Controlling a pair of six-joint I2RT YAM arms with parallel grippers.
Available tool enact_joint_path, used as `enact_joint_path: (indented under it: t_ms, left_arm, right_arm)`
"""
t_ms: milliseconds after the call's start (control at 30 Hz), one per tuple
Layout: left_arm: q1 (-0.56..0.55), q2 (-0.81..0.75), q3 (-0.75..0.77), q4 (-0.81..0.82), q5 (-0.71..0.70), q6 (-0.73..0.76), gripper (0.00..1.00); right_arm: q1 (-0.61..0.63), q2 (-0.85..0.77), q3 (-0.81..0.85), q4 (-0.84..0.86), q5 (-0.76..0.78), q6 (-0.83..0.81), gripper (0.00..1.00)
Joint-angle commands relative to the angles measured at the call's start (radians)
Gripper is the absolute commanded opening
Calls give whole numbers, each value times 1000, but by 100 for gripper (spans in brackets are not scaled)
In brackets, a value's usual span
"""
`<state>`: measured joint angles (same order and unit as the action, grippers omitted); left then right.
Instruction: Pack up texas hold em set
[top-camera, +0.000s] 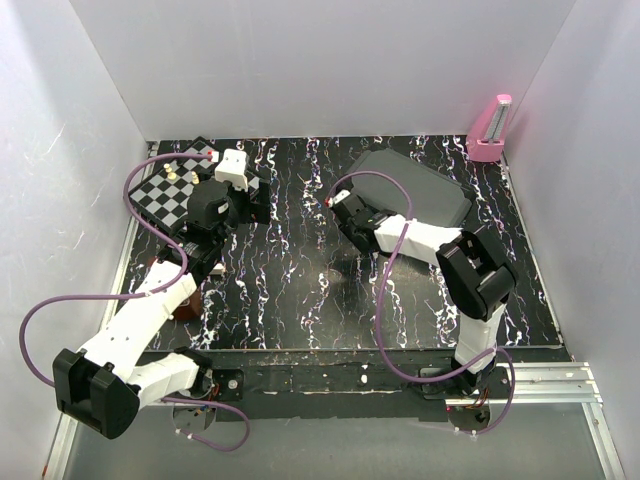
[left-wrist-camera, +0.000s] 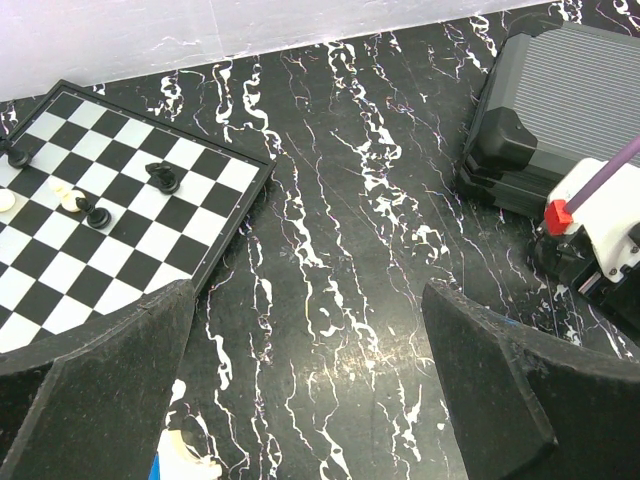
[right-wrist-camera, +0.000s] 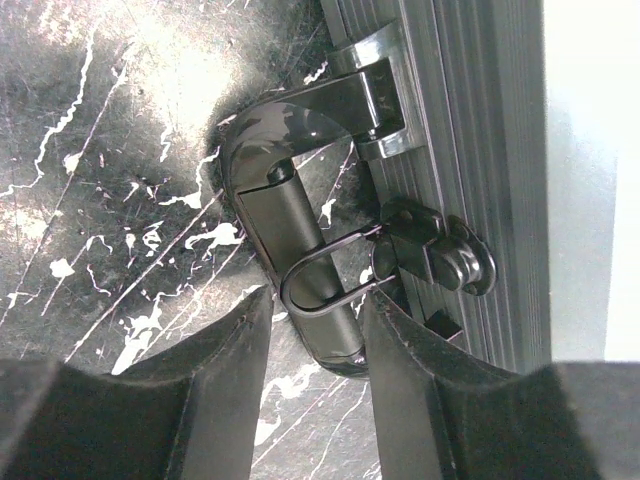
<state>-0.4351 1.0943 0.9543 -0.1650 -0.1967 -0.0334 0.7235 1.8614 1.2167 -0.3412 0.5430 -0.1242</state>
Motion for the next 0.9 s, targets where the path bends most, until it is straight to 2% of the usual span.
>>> enact_joint_path:
  t_ms: [0,400,600,733,867]
  left_arm:
    - [-4,-16,9,-5,-15,6,98]
    - [-4,-16,9,-5,-18,6,98]
    - [-4,-17,8,-4,-20,7,98]
    - [-2,-17,6,-4,-20,9,98]
    - [-4,-19,8,-4,-20,9,98]
  right_arm:
    - [16,18,44,18,44,-58,48]
    - [37,54,55,28,67,-120,39]
    - [45,82,69,22,115,-152,31]
    - [47,71,58,39,144,-175,23]
    - [48,58,58,44,156,-192,6]
